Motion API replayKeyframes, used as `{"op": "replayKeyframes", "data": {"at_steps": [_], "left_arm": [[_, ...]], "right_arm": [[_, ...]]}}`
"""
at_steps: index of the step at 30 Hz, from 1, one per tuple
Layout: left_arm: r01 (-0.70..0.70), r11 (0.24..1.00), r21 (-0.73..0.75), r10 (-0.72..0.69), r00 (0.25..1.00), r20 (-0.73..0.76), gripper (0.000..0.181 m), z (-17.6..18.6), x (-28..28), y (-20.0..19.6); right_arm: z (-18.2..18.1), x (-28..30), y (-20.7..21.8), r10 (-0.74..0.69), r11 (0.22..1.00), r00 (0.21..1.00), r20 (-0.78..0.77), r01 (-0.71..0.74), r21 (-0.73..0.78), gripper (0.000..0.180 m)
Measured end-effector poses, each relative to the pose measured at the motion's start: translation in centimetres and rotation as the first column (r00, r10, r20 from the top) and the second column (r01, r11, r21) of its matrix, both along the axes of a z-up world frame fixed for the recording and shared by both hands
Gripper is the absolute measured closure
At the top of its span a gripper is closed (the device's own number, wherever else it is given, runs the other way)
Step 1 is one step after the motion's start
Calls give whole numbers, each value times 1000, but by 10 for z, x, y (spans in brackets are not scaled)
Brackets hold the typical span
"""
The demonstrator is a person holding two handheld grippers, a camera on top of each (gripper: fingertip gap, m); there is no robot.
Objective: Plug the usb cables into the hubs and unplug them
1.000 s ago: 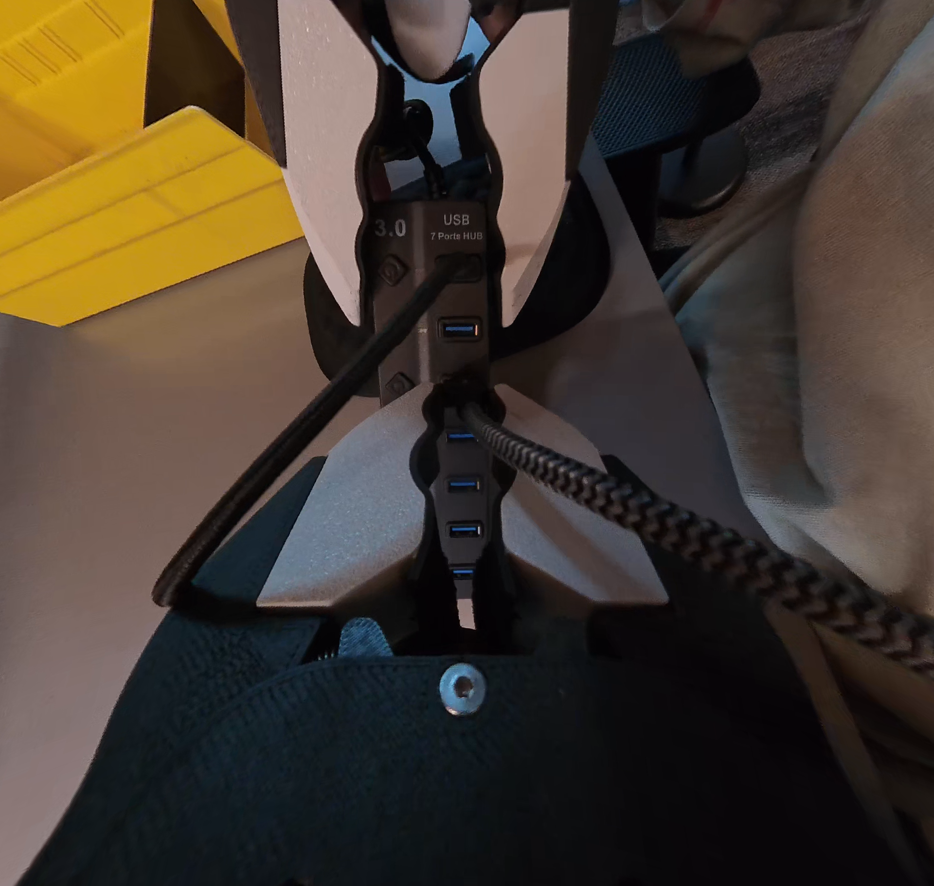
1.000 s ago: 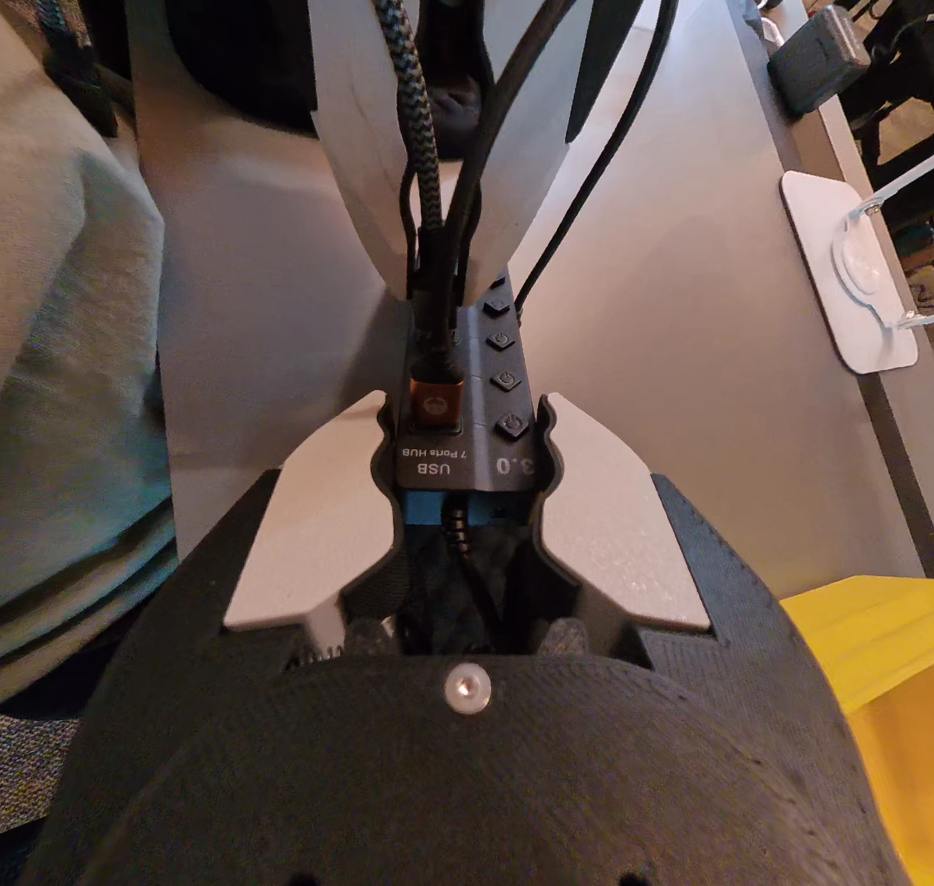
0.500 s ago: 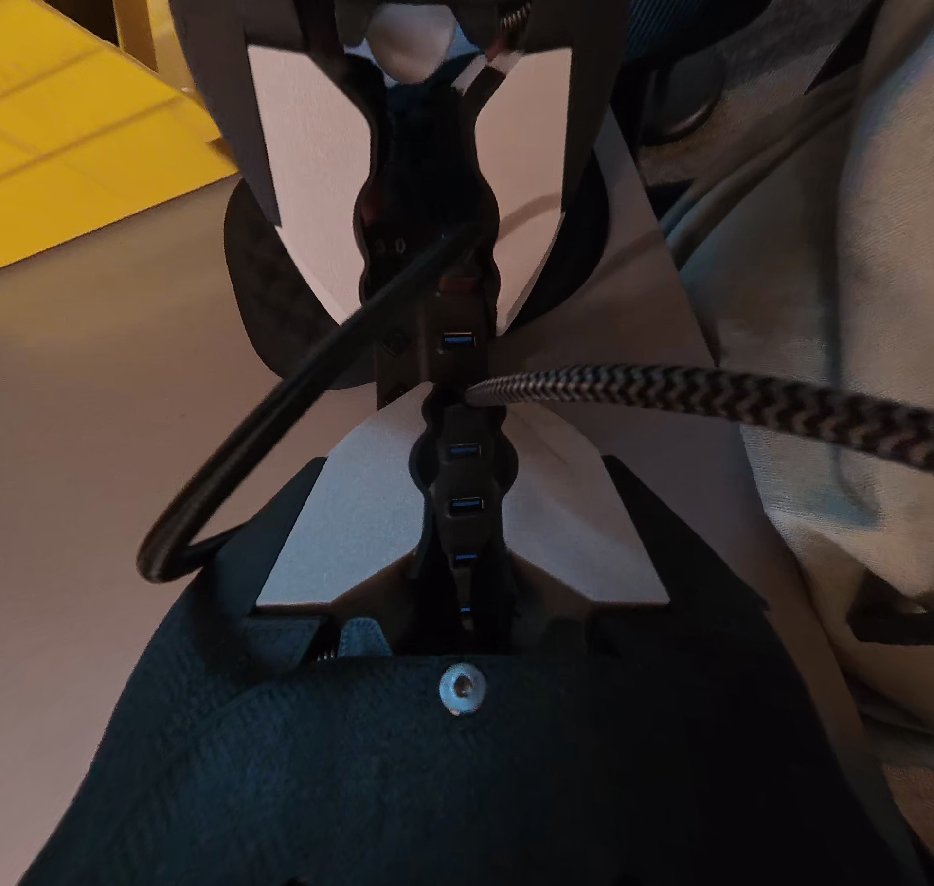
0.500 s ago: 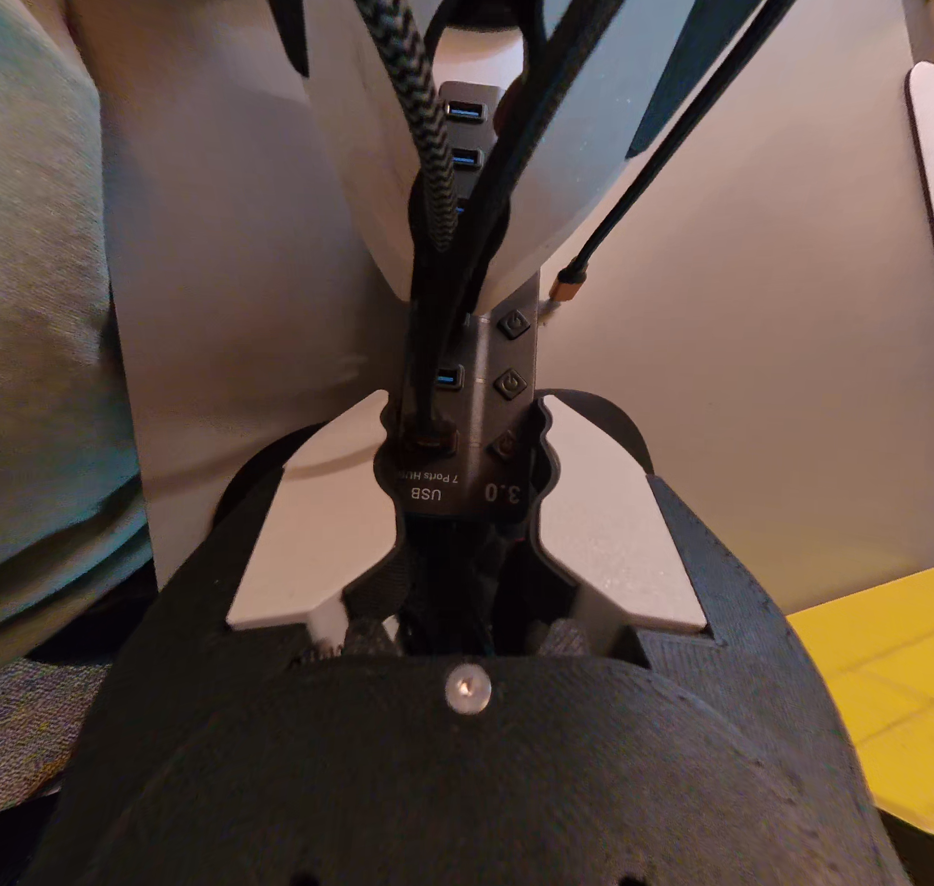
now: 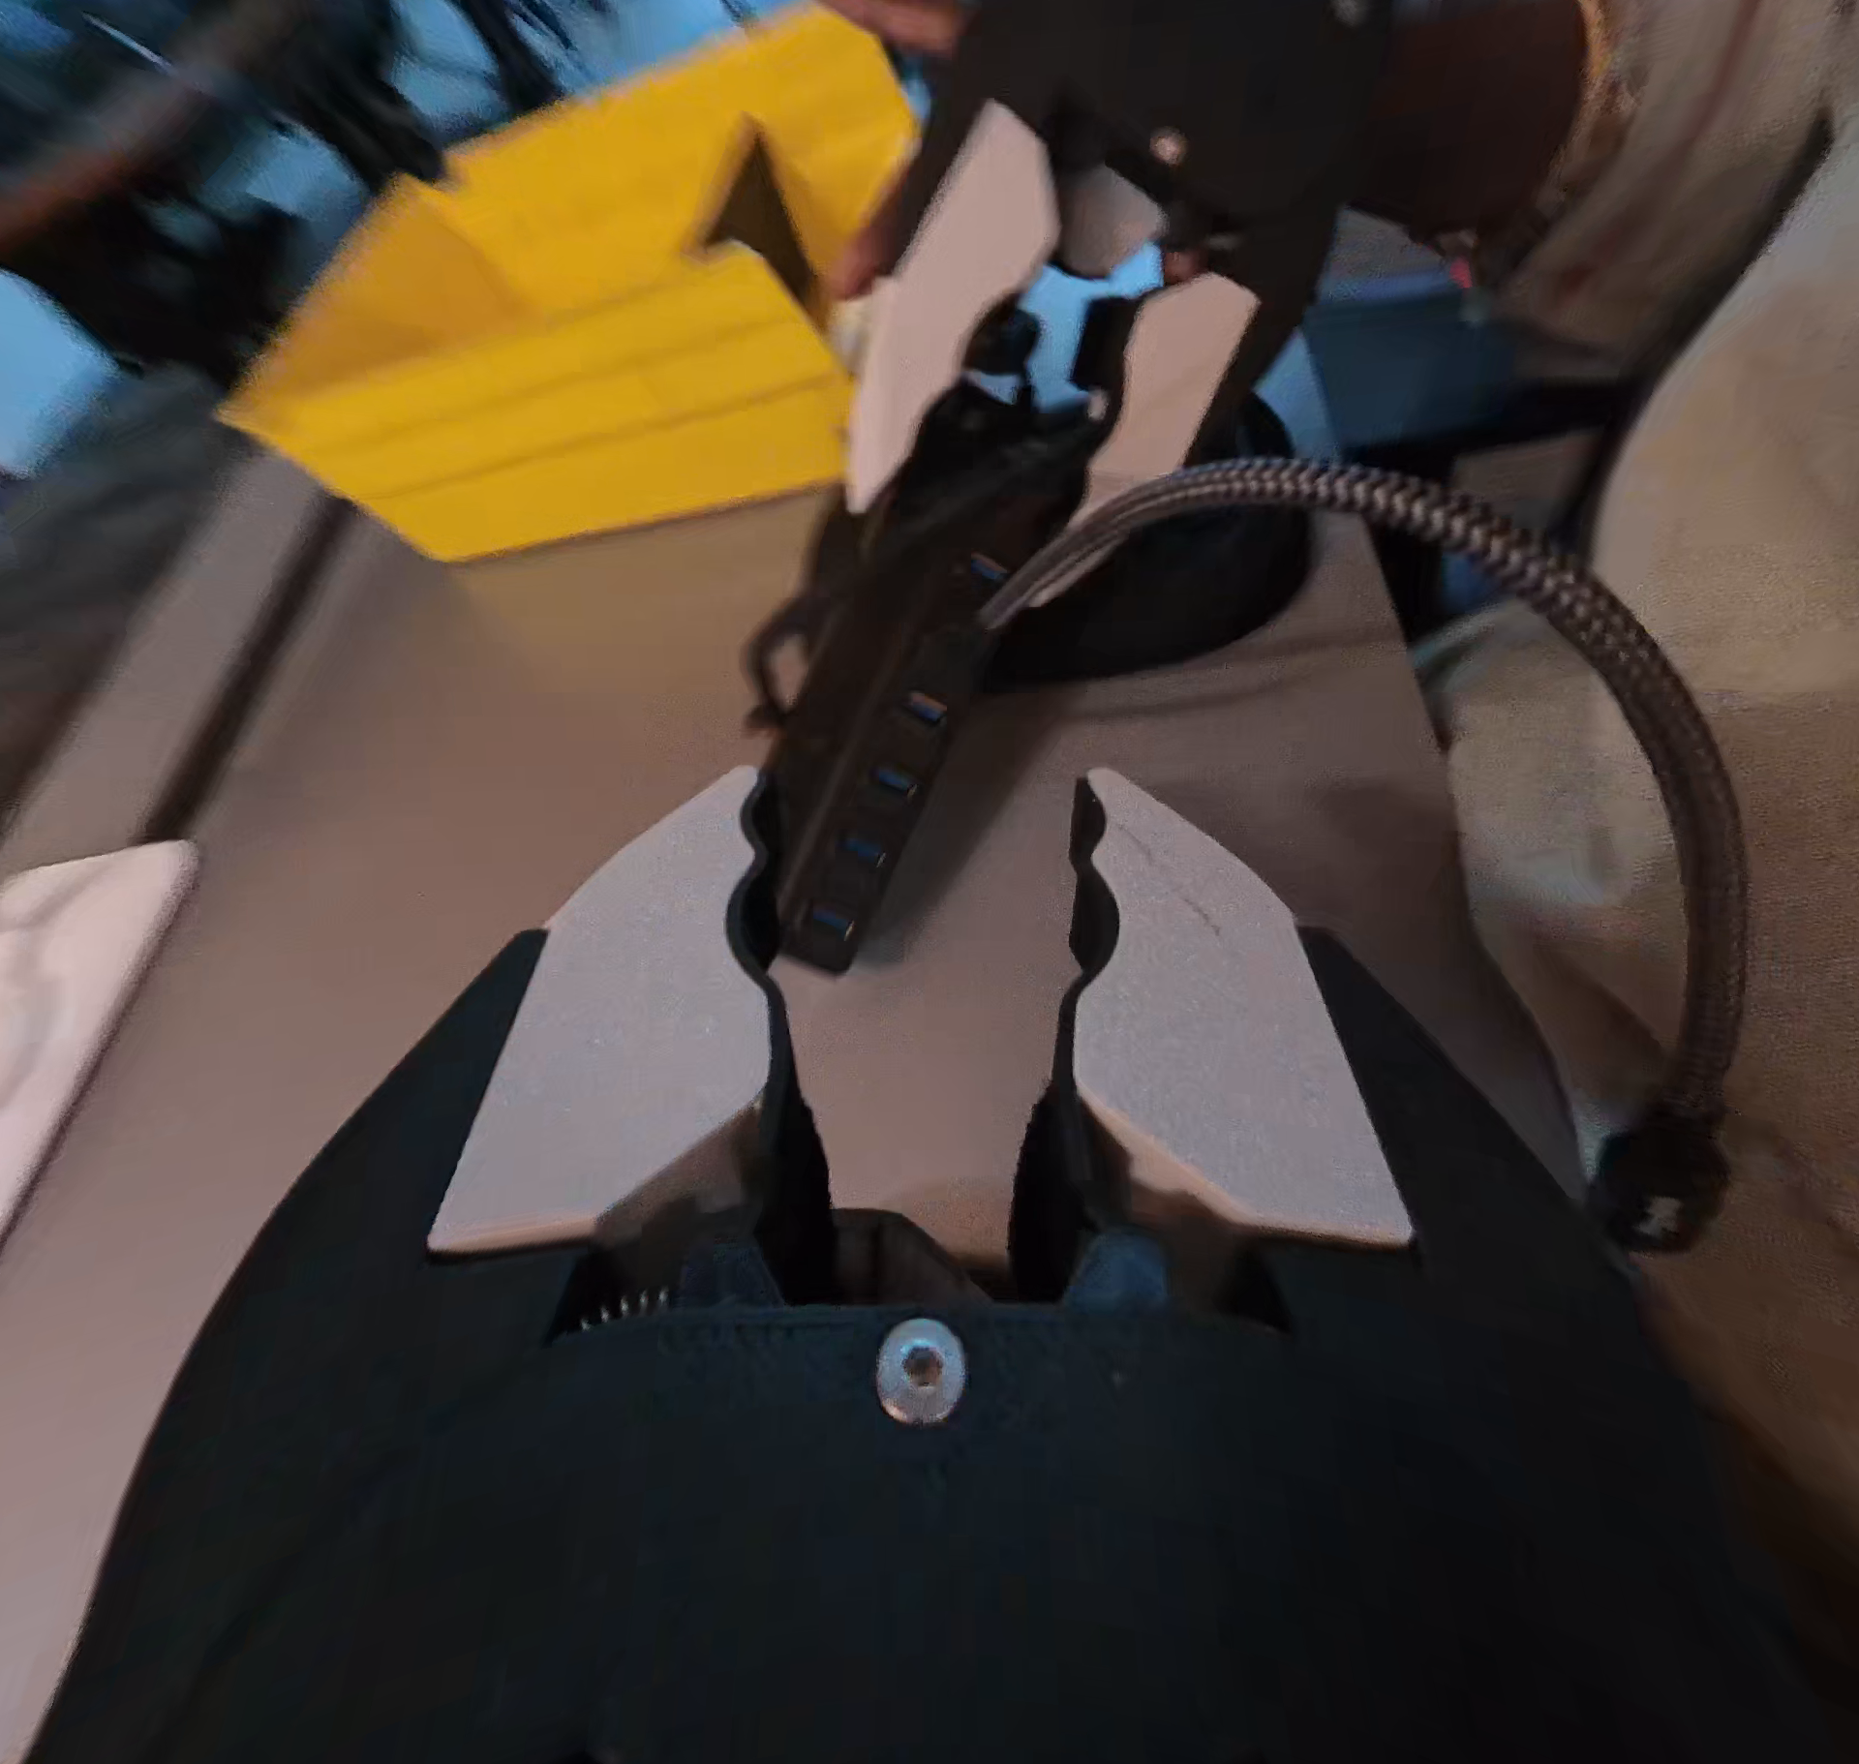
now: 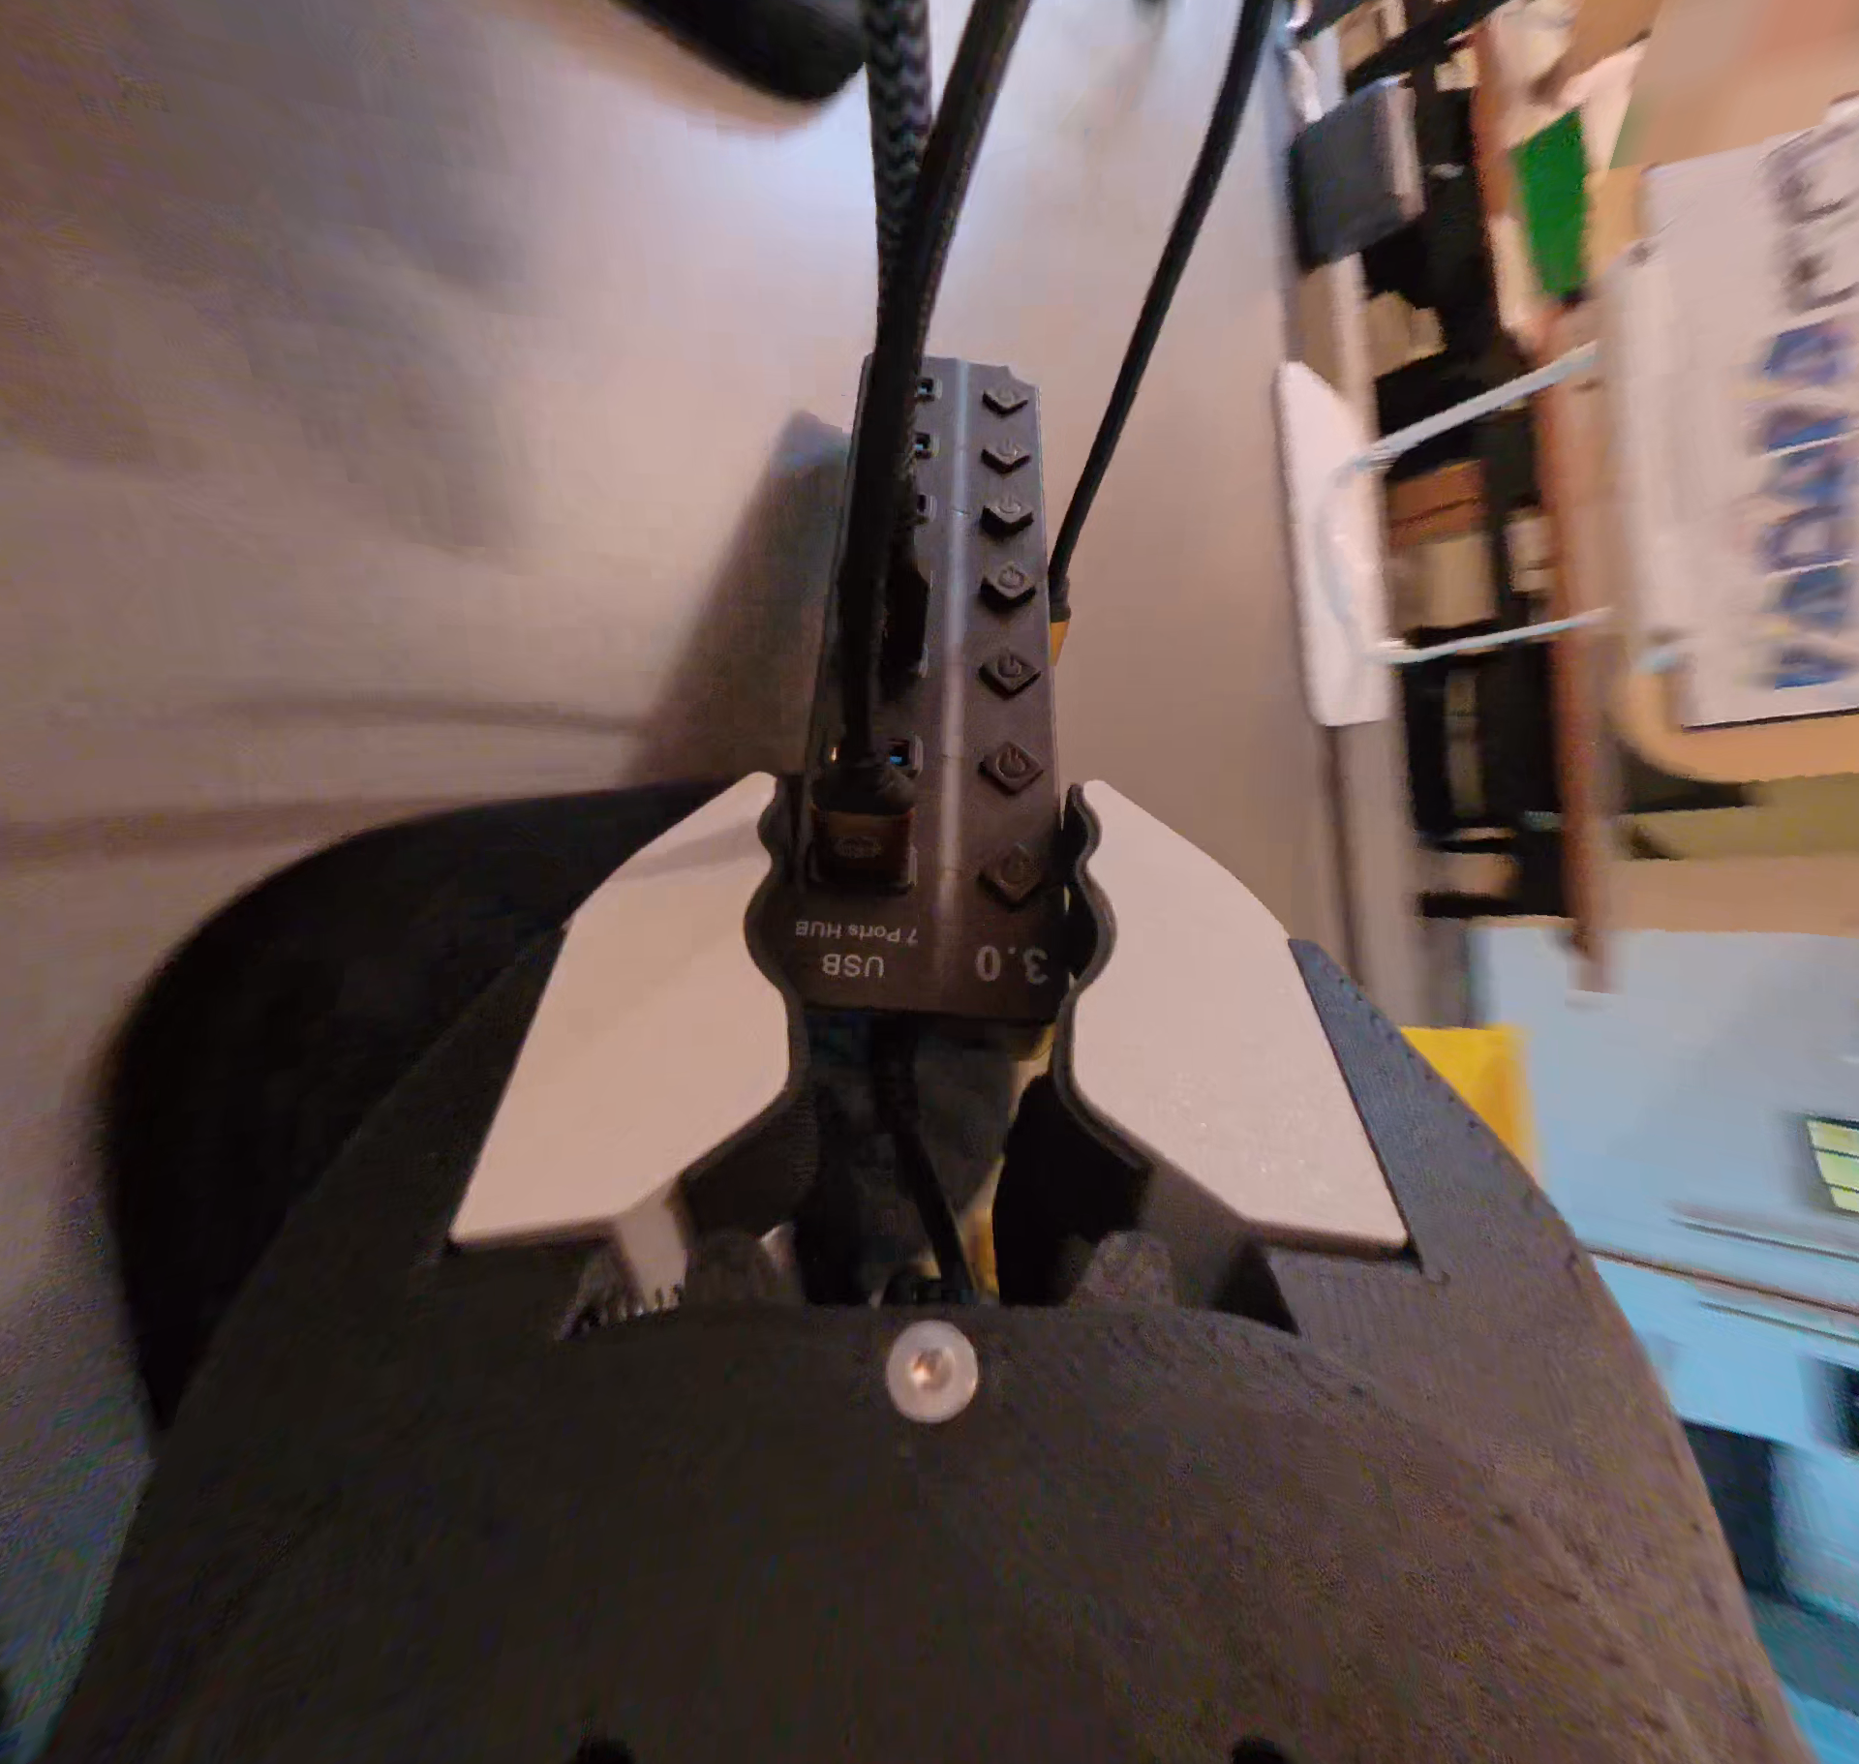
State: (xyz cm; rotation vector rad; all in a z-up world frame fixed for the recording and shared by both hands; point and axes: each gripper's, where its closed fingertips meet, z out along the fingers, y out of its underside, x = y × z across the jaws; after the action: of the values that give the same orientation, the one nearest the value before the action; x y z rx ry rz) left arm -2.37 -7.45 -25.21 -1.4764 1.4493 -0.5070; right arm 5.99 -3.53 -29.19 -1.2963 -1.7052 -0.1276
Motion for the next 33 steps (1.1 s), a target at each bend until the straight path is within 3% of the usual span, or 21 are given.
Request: {"op": "replayKeyframes", "data": {"at_steps": [3,6,9,12,15,20,24,30,33], "left_arm": [[-183,972,147,123,931,344,130,40,-41,9],[-401,884,240,136,712,689,137,84,-83,25],[-557,816,157,250,583,773,139,81,-111,45],[-614,771,167,352,630,692,140,64,-109,58],[-596,756,271,348,717,605,140,54,-96,57],[-539,783,310,349,793,499,141,36,-78,57],[-543,815,203,389,772,503,143,29,-81,63],[-588,793,158,412,710,571,140,36,-94,68],[-591,790,161,411,707,576,140,37,-96,68]], "right_arm": [[27,0,5,-34,970,997,72,16,241,127],[65,-3,4,-61,899,996,69,25,436,127],[109,3,7,-124,822,992,26,88,562,127],[153,19,18,-192,750,979,-73,195,632,127],[195,45,37,-251,686,948,-195,316,655,128],[251,104,81,-346,628,845,-408,532,569,128],[264,151,119,-356,680,702,-616,647,344,128],[222,206,173,-353,791,430,-831,612,-19,129],[189,219,187,-434,777,390,-812,619,-117,129]]}}
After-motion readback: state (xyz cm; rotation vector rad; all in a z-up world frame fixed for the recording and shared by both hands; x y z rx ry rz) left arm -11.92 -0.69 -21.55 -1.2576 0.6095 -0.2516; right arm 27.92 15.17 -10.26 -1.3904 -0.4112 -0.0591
